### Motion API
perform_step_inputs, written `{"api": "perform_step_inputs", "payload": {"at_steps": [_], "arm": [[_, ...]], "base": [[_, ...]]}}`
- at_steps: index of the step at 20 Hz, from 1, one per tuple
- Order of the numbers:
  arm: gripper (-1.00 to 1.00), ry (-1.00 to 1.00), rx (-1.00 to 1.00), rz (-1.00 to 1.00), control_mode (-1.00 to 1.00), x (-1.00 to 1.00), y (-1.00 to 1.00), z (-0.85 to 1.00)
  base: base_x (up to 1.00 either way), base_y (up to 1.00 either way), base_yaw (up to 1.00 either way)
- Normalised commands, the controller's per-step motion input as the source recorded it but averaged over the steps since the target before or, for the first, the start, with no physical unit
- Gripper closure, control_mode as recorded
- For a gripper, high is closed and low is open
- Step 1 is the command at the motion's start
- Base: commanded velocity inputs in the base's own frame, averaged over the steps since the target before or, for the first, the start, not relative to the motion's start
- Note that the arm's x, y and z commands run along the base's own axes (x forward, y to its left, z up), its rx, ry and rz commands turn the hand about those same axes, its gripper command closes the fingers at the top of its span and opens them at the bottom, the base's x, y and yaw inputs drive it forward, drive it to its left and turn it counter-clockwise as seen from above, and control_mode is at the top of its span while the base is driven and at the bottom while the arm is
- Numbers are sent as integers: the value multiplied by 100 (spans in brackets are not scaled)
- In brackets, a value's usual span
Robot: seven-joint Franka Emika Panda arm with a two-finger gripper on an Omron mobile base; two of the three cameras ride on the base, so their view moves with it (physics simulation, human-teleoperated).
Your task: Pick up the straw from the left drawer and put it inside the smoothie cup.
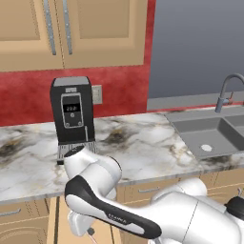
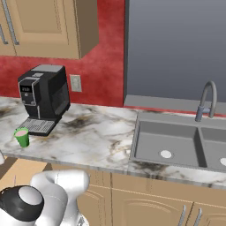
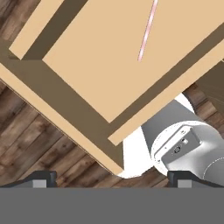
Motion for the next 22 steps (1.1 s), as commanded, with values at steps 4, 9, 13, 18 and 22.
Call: {"api": "perform_step_inputs", "payload": {"at_steps": [4,9,13,18,22], "arm": [[-100,0,0,0,-100,0,0,0],[-100,0,0,0,-100,0,0,0],[-100,0,0,0,-100,1,0,0],[-100,-1,0,0,-100,9,0,0],[-100,-5,-1,0,-100,23,0,-7]], "base": [[0,0,0],[0,0,0],[0,0,0],[0,0,0],[0,0,0]]}}
